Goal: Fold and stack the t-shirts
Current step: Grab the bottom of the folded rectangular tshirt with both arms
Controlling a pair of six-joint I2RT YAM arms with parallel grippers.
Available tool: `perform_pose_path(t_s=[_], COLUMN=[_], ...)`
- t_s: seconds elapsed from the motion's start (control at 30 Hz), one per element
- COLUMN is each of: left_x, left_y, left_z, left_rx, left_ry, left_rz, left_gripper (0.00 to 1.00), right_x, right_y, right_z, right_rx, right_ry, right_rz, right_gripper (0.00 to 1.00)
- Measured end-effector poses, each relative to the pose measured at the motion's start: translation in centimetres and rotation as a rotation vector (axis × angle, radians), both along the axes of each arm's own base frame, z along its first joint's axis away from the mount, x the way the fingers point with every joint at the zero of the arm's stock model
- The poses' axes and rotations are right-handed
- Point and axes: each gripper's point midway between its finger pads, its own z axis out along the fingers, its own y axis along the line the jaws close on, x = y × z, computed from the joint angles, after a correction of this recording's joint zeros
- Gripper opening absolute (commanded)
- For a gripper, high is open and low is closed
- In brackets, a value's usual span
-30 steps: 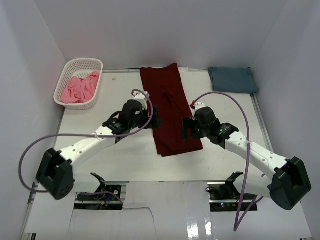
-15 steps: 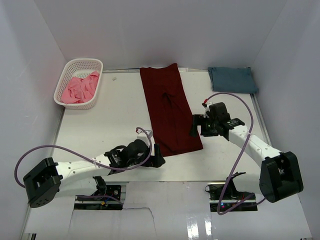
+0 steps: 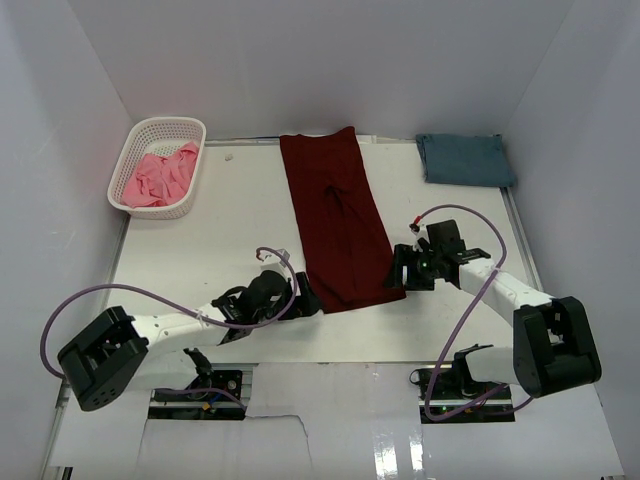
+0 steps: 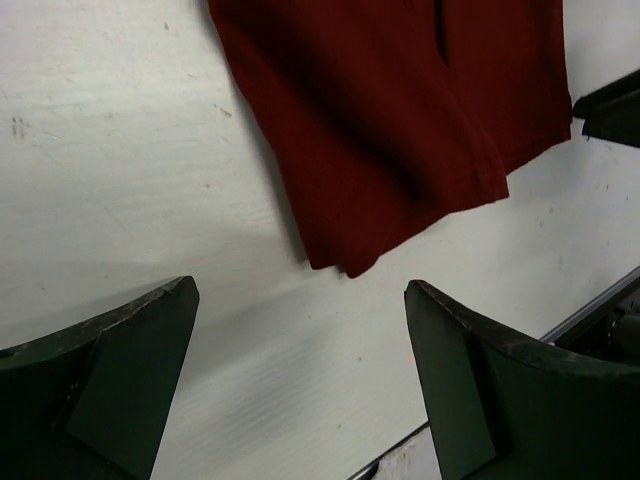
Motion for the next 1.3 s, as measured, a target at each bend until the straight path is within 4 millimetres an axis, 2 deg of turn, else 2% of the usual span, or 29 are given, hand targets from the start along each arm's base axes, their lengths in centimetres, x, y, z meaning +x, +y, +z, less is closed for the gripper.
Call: perform_pose_path(t_s=[0.03, 0.07, 0.1, 0.17, 0.4, 0.57, 0.6, 0.7, 0.73, 0.83, 0.9, 0.97, 1.0, 1.1, 1.3], left_x=[0.5, 0.8, 1.0, 1.4, 2.5, 2.6, 2.7, 2.8, 2.9, 3.1, 3.3, 3.3, 3.3, 3.2, 2.3], left_y=[0.1, 0.2, 0.2, 0.2, -1.1, -1.7, -1.8, -2.3, -2.4, -2.8, -3.3, -3.6, -3.7, -3.7, -3.4], left_z=[0.0, 0.0, 0.0, 0.0, 0.0, -0.1, -0.2, -0.2, -0.2, -0.3, -0.3, -0.3, -0.4, -0.7, -1.0], left_rx=[-0.004, -0.005, -0.007, -0.008, -0.011, -0.019, -0.021, -0.029, -0.031, -0.036, -0.044, -0.050, -0.052, -0.048, -0.054], left_ry=[-0.005, -0.008, -0.010, -0.011, -0.008, -0.007, -0.007, -0.008, -0.007, -0.007, -0.005, -0.002, 0.000, 0.011, 0.034], left_rz=[0.012, 0.018, 0.019, 0.017, -0.011, -0.031, -0.033, -0.043, -0.046, -0.050, -0.059, -0.067, -0.070, -0.075, -0.088], left_gripper=[0.96, 0.96, 0.94, 0.93, 0.91, 0.86, 0.85, 0.84, 0.84, 0.83, 0.81, 0.77, 0.70, 0.62, 0.58], right_x=[-0.2, -0.3, -0.3, -0.2, -0.1, 0.0, 0.0, 0.0, 0.0, 0.2, 0.3, 0.3, 0.4, 0.4, 0.4], right_y=[0.0, 0.0, 0.0, -0.1, -0.6, -1.2, -1.2, -1.2, -1.2, -1.1, -1.1, -1.1, -1.1, -1.2, -1.2], right_z=[-0.1, -0.2, -0.3, -0.5, -1.5, -1.8, -1.9, -2.2, -2.3, -2.4, -2.5, -2.5, -2.5, -2.7, -2.7], right_rx=[0.002, 0.003, 0.005, 0.007, -0.022, -0.049, -0.053, -0.056, -0.052, -0.050, -0.046, -0.046, -0.048, -0.050, -0.051], right_ry=[0.007, 0.011, 0.016, 0.021, 0.034, 0.026, 0.028, 0.037, 0.038, 0.040, 0.039, 0.037, 0.036, 0.042, 0.042], right_rz=[-0.002, -0.003, -0.005, -0.014, -0.031, -0.045, -0.045, -0.046, -0.045, -0.046, -0.046, -0.045, -0.044, -0.048, -0.049], right_gripper=[0.60, 0.58, 0.58, 0.68, 0.69, 0.61, 0.56, 0.54, 0.47, 0.46, 0.46, 0.37, 0.33, 0.33, 0.32])
